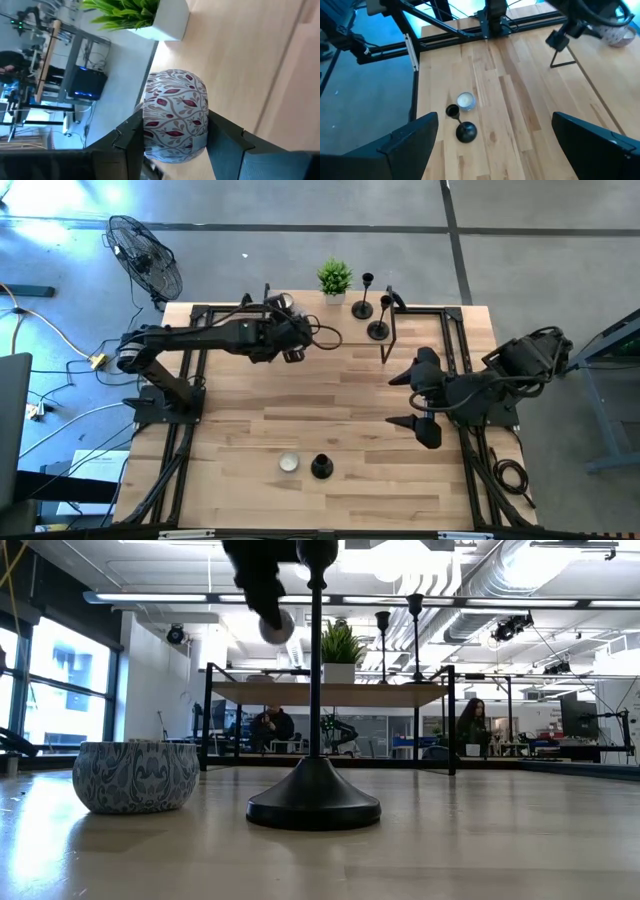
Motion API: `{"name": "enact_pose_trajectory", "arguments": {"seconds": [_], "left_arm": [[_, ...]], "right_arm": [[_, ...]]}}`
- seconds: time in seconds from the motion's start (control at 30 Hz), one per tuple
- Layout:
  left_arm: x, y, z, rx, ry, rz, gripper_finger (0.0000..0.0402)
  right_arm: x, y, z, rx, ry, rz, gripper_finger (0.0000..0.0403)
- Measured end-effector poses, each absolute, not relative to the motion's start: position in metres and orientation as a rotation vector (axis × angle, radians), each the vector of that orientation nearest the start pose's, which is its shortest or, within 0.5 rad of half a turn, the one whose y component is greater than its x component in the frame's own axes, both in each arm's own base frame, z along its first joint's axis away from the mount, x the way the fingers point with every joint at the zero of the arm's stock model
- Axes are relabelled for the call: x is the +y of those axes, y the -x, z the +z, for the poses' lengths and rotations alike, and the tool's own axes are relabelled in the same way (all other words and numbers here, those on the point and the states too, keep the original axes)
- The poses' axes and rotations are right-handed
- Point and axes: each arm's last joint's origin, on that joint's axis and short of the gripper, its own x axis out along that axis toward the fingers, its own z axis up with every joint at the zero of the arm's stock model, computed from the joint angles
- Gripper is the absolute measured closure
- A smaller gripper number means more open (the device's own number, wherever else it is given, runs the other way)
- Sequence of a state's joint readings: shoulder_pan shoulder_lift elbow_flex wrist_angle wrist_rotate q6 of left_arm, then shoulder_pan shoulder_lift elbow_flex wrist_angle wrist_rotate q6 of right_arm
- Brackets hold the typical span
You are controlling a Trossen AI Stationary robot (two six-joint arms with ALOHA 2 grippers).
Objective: Pick & Place candle stick holders
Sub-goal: Put the white candle on the shelf
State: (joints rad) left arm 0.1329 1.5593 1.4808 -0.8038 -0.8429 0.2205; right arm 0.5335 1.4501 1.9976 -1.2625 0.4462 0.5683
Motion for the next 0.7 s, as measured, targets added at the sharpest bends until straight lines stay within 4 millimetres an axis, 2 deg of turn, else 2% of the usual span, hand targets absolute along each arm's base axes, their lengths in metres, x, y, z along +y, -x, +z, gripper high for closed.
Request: {"name": "enact_pose_trajectory", "arguments": {"seconds": [0.17, 0.43, 0.6, 0.7], "left_arm": [[0.065, -0.323, 0.318, 0.949, -0.592, 0.786, 0.024], [0.067, -0.324, 0.296, 0.986, -0.709, 0.738, 0.024], [0.078, -0.321, 0.277, 1.054, -0.709, 0.715, 0.024], [0.082, -0.321, 0.274, 1.057, -0.7, 0.732, 0.024]], "right_arm": [[0.111, -0.205, 0.482, 0.633, -0.195, -0.117, 0.0018], [0.11, -0.204, 0.482, 0.637, -0.19, -0.122, 0.0018], [0.11, -0.204, 0.482, 0.636, -0.191, -0.121, 0.0018], [0.11, -0.205, 0.482, 0.635, -0.192, -0.122, 0.0018]]}}
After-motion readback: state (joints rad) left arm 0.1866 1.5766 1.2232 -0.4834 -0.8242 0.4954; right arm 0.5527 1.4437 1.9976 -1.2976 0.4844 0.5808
